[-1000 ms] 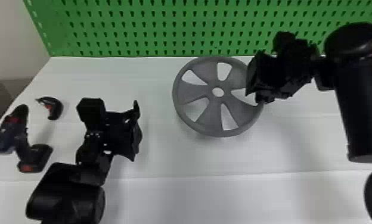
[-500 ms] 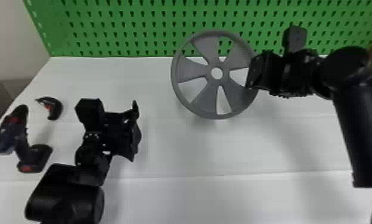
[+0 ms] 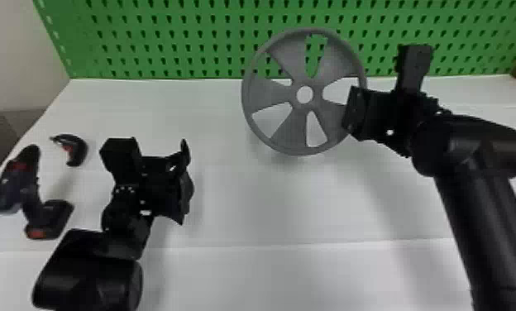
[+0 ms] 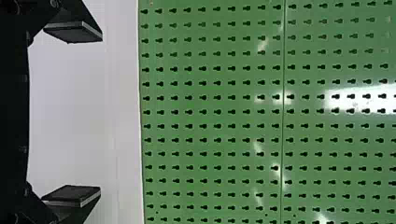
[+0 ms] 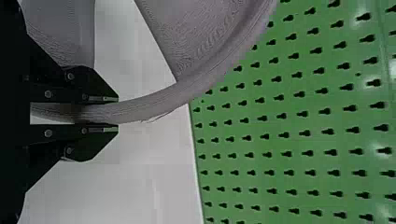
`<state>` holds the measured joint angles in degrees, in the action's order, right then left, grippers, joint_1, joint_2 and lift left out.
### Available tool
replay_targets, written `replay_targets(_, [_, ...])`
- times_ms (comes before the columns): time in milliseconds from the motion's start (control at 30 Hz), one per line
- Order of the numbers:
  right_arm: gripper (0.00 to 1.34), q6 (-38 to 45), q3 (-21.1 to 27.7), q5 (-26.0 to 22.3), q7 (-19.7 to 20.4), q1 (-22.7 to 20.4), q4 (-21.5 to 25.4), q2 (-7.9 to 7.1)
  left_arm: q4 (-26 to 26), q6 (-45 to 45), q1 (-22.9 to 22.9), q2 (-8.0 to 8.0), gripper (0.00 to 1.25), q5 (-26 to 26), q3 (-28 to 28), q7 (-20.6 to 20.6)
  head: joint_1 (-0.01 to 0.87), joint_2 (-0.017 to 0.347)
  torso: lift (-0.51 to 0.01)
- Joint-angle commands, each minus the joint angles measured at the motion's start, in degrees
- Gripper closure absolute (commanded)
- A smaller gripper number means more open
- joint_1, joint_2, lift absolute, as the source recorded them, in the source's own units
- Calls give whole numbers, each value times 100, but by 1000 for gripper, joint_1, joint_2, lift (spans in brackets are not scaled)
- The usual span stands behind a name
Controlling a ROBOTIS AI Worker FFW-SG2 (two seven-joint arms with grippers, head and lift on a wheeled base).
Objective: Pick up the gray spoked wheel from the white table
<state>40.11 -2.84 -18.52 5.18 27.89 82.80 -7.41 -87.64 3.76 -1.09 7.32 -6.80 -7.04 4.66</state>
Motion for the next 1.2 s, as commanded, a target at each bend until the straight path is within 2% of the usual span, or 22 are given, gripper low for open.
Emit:
replay_targets(0, [1165,-1084,82,445,-8,-364,35,160,-7,19,21,-2,128,-32,19,0,767,35,-107])
replay_targets(133, [1165,-1691,143,656,-8,-601,35,275,-25,19,38,-2,128,-41,36,0,767,35,-107])
replay_targets(300, [1165,-2578,-33,938,-26,-759,-150,266,-43,28,47,-2,128,-49,63,0,767,35,-107])
replay_targets(433, [1164,-2851,29,1017,-26,-882,-220,363,-60,46,65,-2,128,-58,89,0,767,35,-107])
replay_targets(667, [1164,-4020,-77,1439,-26,-1119,-554,433,-104,46,109,-2,128,-67,168,0,767,35,-107])
replay_targets(967, [1164,-4327,-191,1588,-26,-1418,-572,530,-192,46,126,-2,128,-14,265,0,767,35,-107])
replay_targets(1167, [1164,-4389,-261,1702,-26,-1489,-572,468,-218,46,170,-2,128,21,353,0,767,35,-107])
